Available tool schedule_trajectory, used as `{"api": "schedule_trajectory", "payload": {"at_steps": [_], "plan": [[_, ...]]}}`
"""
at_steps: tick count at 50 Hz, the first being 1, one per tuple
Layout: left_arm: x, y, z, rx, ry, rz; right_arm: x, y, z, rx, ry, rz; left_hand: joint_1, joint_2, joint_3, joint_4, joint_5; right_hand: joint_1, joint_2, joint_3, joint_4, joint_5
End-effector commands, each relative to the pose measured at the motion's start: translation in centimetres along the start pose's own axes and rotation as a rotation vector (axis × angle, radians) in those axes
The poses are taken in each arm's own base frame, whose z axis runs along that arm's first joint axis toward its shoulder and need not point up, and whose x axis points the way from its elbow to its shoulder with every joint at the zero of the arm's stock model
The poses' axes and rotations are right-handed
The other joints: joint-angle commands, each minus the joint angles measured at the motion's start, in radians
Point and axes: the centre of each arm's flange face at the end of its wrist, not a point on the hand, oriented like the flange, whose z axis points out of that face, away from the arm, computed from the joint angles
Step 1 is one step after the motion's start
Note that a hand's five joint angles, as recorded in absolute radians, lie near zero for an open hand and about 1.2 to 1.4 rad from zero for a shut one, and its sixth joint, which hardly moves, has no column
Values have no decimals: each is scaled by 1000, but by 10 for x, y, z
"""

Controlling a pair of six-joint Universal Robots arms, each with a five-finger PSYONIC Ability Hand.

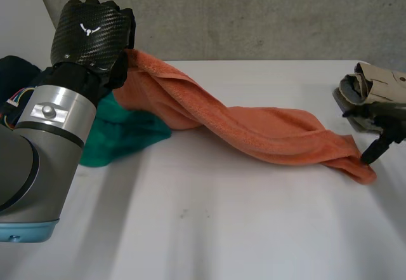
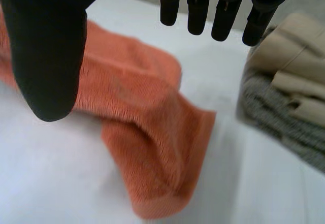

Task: Fold the laundry.

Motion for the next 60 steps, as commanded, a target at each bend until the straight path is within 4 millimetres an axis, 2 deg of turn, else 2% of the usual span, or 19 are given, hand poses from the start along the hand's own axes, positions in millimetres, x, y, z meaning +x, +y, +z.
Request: {"api": "schedule_trajectory", "payload": {"at_steps": [1, 10, 16, 17, 21, 25, 26, 29, 30, 34, 37, 40, 44, 45, 50, 52, 54, 57, 60], "plan": [[1, 2, 0, -6, 2, 0, -11, 14, 37, -20, -64, -81, 260, 197, 202, 196, 215, 108, 127, 105, 113, 95], [2, 3, -1, -5, 18, 0, -16, 13, 77, -3, -59, -156, 260, 197, 202, 196, 215, 149, 168, 146, 153, 136], [3, 3, -1, -5, 26, 0, -18, 16, 93, -11, -63, -165, 260, 197, 202, 196, 215, 313, 332, 310, 318, 300], [3, 4, -1, -6, 28, 2, -18, 18, 95, -18, -61, -164, 260, 197, 202, 196, 215, 368, 388, 366, 373, 356], [1, 4, 2, -4, 20, 5, -14, 13, 94, -30, -8, -183, 260, 197, 202, 196, 215, 1112, 1132, 1110, 1117, 1099], [-4, 3, 6, 3, 6, 11, -14, -23, 68, 56, 38, -238, 260, 197, 202, 196, 215, 1114, 1133, 1111, 1118, 1101], [-5, 4, 7, 3, 2, 14, -16, -38, 54, 93, 51, -263, 260, 197, 202, 196, 215, 1114, 1133, 1111, 1118, 1101], [-13, 5, 11, 0, -24, 20, -20, -53, 32, 132, 67, -284, 260, 197, 202, 196, 215, 1114, 1133, 1111, 1118, 1101], [-15, 5, 11, -3, -27, 21, -24, -62, 16, 160, 79, -301, 260, 197, 202, 196, 215, 1114, 1133, 1111, 1118, 1101], [-20, 9, 10, -38, -32, 26, -31, -75, -21, 201, 115, -369, 260, 197, 202, 196, 215, 1114, 1133, 1111, 1118, 1101], [-19, 12, 4, -90, -14, 26, -34, -76, -36, 201, 144, -436, 260, 197, 202, 196, 215, 1114, 1133, 1111, 1118, 1101], [-17, 15, -4, -156, 14, 24, -37, -66, -53, 150, 167, -544, 260, 197, 202, 196, 215, 1114, 1133, 1111, 1118, 1101], [-11, 27, -16, -275, 72, 29, -49, -45, -75, 35, 169, -690, 260, 197, 202, 196, 215, 1114, 1133, 1111, 1118, 1101], [-11, 31, -18, -304, 78, 31, -52, -34, -78, -24, 157, -737, 260, 197, 202, 196, 215, 1114, 1133, 1111, 1118, 1101], [11, 93, -27, -575, 185, 30, -56, 0, -72, -169, 112, -810, 260, 197, 202, 196, 215, 1114, 1133, 1111, 1118, 1101], [18, 109, -27, -633, 212, 36, -57, 9, -64, -206, 93, -807, 260, 197, 202, 196, 215, 1114, 1133, 1111, 1118, 1101], [25, 127, -23, -683, 237, 61, -60, 19, -45, -236, 68, -817, 260, 197, 202, 196, 215, 1114, 1133, 1111, 1118, 1101], [30, 140, -10, -683, 252, 110, -63, 11, -21, -194, 104, -857, 260, 197, 202, 196, 215, 1114, 1133, 1111, 1118, 1101], [31, 140, 23, -599, 243, 183, -63, -5, -6, -130, 179, -864, 260, 197, 202, 196, 215, 1114, 1133, 1111, 1118, 1101]]}}
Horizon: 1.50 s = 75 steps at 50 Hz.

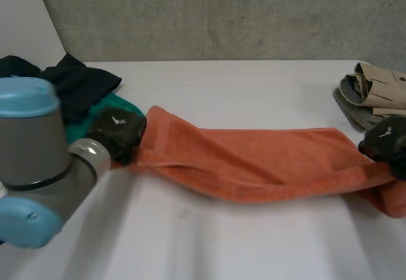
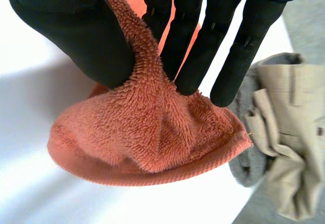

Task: Fold the laundry.

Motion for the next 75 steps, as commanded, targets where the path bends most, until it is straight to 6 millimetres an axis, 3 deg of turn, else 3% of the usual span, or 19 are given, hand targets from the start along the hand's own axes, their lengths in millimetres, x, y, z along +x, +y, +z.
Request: {"api": "schedule_trajectory", "payload": {"at_steps": [1, 5, 6, 8, 9, 13, 15, 18, 22, 30, 35, 38, 43, 47, 49, 52, 58, 65, 75], "plan": [[-7, -20, 56, 73, -48, 134, 23, -32, 44, 60, 197, 3, 260, 197, 202, 196, 215, 299, 228, 210, 200, 267], [-39, -87, 81, 320, -216, 151, 69, -68, 52, 231, 461, 63, 260, 197, 202, 196, 215, 299, 228, 210, 200, 267], [-54, -119, 82, 443, -293, 145, 80, -77, 51, 285, 523, 80, 260, 197, 202, 196, 215, 299, 228, 210, 200, 267], [-71, -150, 80, 573, -376, 126, 111, -100, 44, 458, 719, 136, 260, 197, 202, 196, 215, 299, 228, 210, 200, 267], [-86, -177, 73, 699, -449, 108, 120, -105, 41, 514, 779, 156, 260, 197, 202, 196, 215, 299, 228, 210, 200, 267], [-102, -210, 59, 885, -548, 74, 147, -125, 17, 758, 1022, 205, 260, 197, 202, 196, 215, 299, 228, 210, 200, 267], [-102, -214, 57, 921, -560, 61, 151, -126, 6, 802, 1083, 201, 260, 197, 202, 196, 215, 299, 228, 210, 200, 267], [-100, -207, 59, 899, -544, 36, 145, -125, 2, 806, 1074, 195, 260, 197, 202, 196, 215, 299, 228, 210, 200, 267], [-92, -184, 59, 809, -482, -1, 124, -112, 17, 726, 964, 207, 260, 197, 202, 196, 215, 299, 228, 210, 200, 267], [-62, -109, 63, 587, -366, -22, 54, -75, 52, 549, 655, 207, 260, 197, 202, 196, 215, 299, 228, 210, 200, 267], [-32, -48, 66, 410, -278, -16, -9, -40, 79, 438, 440, 199, 260, 197, 202, 196, 215, 299, 228, 210, 200, 267], [-23, -28, 64, 353, -247, -12, -36, -24, 85, 377, 356, 206, 260, 197, 202, 196, 215, 299, 228, 210, 200, 267], [-9, -6, 57, 295, -181, -3, -57, -9, 82, 309, 267, 224, 260, 197, 202, 196, 215, 245, 173, 156, 145, 212], [-11, -7, 46, 298, -177, -2, -59, -7, 73, 274, 222, 243, 260, 197, 202, 196, 215, -245, -316, -334, -344, -277], [-11, -7, 42, 297, -173, -2, -51, -13, 57, 281, 220, 242, 260, 197, 202, 196, 215, -444, -516, -533, -544, -477], [-14, -9, 35, 304, -175, -2, -41, -18, 40, 284, 208, 248, 260, 197, 202, 196, 215, -565, -637, -654, -665, -598], [-20, -15, 21, 323, -190, -3, -19, -14, 30, 257, 139, 380, 260, 197, 202, 196, 215, -639, -711, -728, -739, -672], [-20, -24, 10, 357, -187, -1, 32, -16, 20, 256, 108, 610, 260, 197, 202, 196, 215, -616, -687, -705, -715, -648], [-18, -29, 3, 374, -179, -1, 53, -3, 73, 170, 39, 691, 260, 197, 202, 196, 215, -598, -670, -687, -698, -631]]}}
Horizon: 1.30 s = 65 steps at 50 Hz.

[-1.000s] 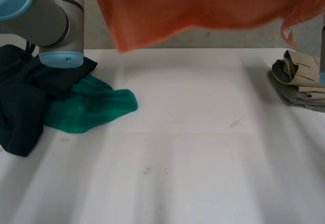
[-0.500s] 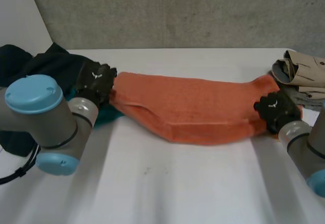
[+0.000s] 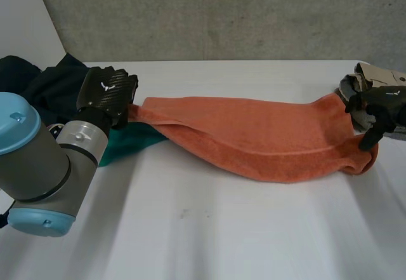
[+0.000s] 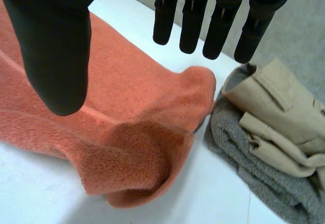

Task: Fold the laundry.

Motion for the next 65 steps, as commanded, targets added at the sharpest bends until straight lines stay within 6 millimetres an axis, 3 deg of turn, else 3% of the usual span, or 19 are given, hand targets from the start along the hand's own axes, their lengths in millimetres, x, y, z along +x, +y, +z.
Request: {"api": "schedule_trajectory", "payload": {"at_steps": [1, 7, 14, 18, 26, 31, 32, 37, 40, 43, 47, 51, 56, 60, 61, 64, 65], "plan": [[2, -3, -3, 7, 7, -2, 10, 12, 39, -59, -14, 21, 260, 195, 201, 193, 215, 29, 46, 42, 57, 77], [2, -2, -3, 5, 9, -2, 11, 34, 66, -113, -35, 32, 260, 195, 201, 193, 215, 20, 37, 33, 49, 68], [2, 0, -3, 0, 8, -2, 8, 51, 79, -169, -29, -7, 260, 195, 201, 193, 215, 67, 84, 80, 95, 115], [1, -1, -3, 3, 6, 0, 11, 48, 73, -185, 8, -73, 260, 195, 201, 193, 215, 890, 907, 903, 918, 938], [-14, -27, -9, 67, -34, 2, 19, -6, 8, -64, 88, -184, 260, 195, 201, 193, 215, 926, 943, 939, 955, 974], [-33, -69, -32, 150, -75, 3, 21, -34, -35, 15, 151, -302, 260, 195, 201, 193, 215, 926, 943, 939, 955, 974], [-36, -75, -36, 157, -78, 4, 25, -44, -54, 46, 190, -343, 260, 195, 201, 193, 215, 926, 943, 939, 955, 974], [-56, -119, -68, 229, -111, 10, 27, -81, -110, 179, 319, -466, 260, 195, 201, 193, 215, 926, 943, 939, 955, 974], [-61, -131, -78, 238, -112, 12, 23, -94, -137, 244, 368, -497, 260, 195, 201, 193, 215, 926, 943, 939, 955, 974], [-63, -134, -85, 190, -95, 13, 18, -93, -145, 245, 361, -507, 260, 195, 201, 193, 215, 926, 943, 939, 955, 974], [-56, -116, -82, 70, -39, 15, 12, -80, -144, 187, 316, -500, 260, 195, 201, 193, 215, 926, 943, 939, 955, 974], [-39, -76, -61, -97, 34, 20, 8, -61, -130, 121, 271, -526, 260, 195, 201, 193, 215, 926, 943, 939, 955, 974], [-20, -32, -35, -238, 93, 61, 6, -32, -80, 4, 180, -578, 260, 195, 201, 193, 215, 926, 943, 939, 955, 974], [-11, -8, -3, -282, 112, 111, -1, -20, -45, -30, 145, -591, 260, 195, 201, 193, 215, 926, 943, 939, 955, 974], [-11, -3, 14, -282, 100, 121, -2, -19, -37, -33, 147, -595, 260, 195, 201, 193, 215, 926, 943, 939, 955, 974], [-14, -6, 40, -243, 64, 122, -1, -26, -10, 0, 203, -617, 260, 195, 201, 193, 215, 926, 943, 939, 955, 974], [-17, -14, 57, -200, 35, 126, 0, -30, -3, 19, 228, -622, 260, 195, 201, 193, 215, 926, 943, 939, 955, 974]]}}
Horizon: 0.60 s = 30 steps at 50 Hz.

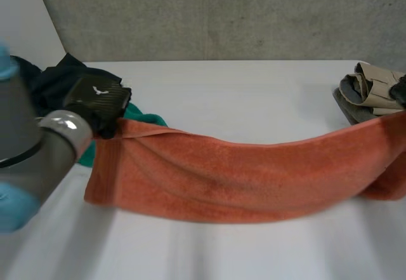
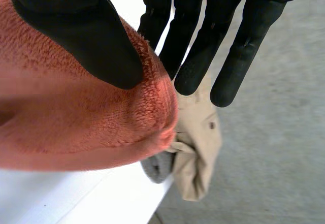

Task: Fold the laundry.

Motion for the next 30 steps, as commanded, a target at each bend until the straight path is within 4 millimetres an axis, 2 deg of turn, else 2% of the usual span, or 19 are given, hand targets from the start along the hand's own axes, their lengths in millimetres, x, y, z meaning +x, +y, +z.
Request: {"api": "schedule_trajectory", "payload": {"at_steps": [1, 3, 4, 5, 6, 7, 8, 9, 10, 12, 14, 16, 21, 22, 25, 29, 30], "plan": [[-13, -20, 74, 88, -95, 29, -7, -11, 64, 30, 101, -42, 260, 195, 201, 193, 215, 274, 221, 207, 197, 231], [-27, -42, 86, 176, -154, 22, 9, -27, 81, 104, 237, -51, 260, 195, 201, 193, 215, 274, 221, 207, 197, 231], [-42, -68, 96, 287, -220, 14, 17, -35, 85, 143, 293, -52, 260, 195, 201, 193, 215, 274, 221, 207, 197, 231], [-49, -81, 100, 346, -252, 9, 25, -44, 89, 188, 355, -54, 260, 195, 201, 193, 215, 274, 221, 207, 197, 231], [-56, -95, 102, 409, -286, 7, 44, -63, 92, 293, 490, -52, 260, 195, 201, 193, 215, 274, 221, 207, 197, 231], [-64, -108, 102, 472, -322, 4, 54, -72, 92, 349, 561, -46, 260, 195, 201, 193, 215, 274, 221, 207, 197, 231], [-78, -134, 100, 597, -395, 1, 64, -80, 91, 404, 629, -37, 260, 195, 201, 193, 215, 274, 221, 207, 197, 231], [-84, -147, 97, 660, -428, -4, 73, -87, 90, 462, 697, -25, 260, 195, 201, 193, 215, 274, 221, 207, 197, 231], [-90, -157, 94, 715, -458, -8, 86, -100, 85, 573, 804, 4, 260, 195, 201, 193, 215, 274, 221, 207, 197, 231], [-101, -177, 86, 831, -521, -20, 98, -109, 77, 657, 894, 27, 260, 195, 201, 193, 215, 274, 221, 207, 197, 231], [-101, -181, 86, 884, -538, -43, 100, -116, 67, 714, 924, 47, 260, 195, 201, 193, 215, 274, 221, 207, 197, 231], [-101, -178, 87, 885, -532, -66, 95, -118, 66, 727, 897, 61, 260, 195, 201, 193, 215, 274, 221, 207, 197, 231], [-98, -148, 93, 799, -460, -155, 73, -112, 71, 717, 789, 113, 260, 195, 201, 193, 215, 274, 221, 207, 197, 231], [-98, -134, 96, 757, -446, -170, 70, -110, 73, 710, 773, 118, 260, 195, 201, 193, 215, 274, 221, 207, 197, 231], [-91, -113, 99, 693, -417, -182, 58, -102, 79, 680, 712, 129, 260, 195, 201, 193, 215, 274, 221, 207, 197, 231], [-67, -75, 101, 568, -351, -185, 36, -86, 89, 626, 600, 129, 260, 195, 201, 193, 215, 274, 221, 207, 197, 231], [-57, -58, 102, 514, -325, -187, 30, -82, 92, 616, 572, 130, 260, 195, 201, 193, 215, 274, 221, 207, 197, 231]]}}
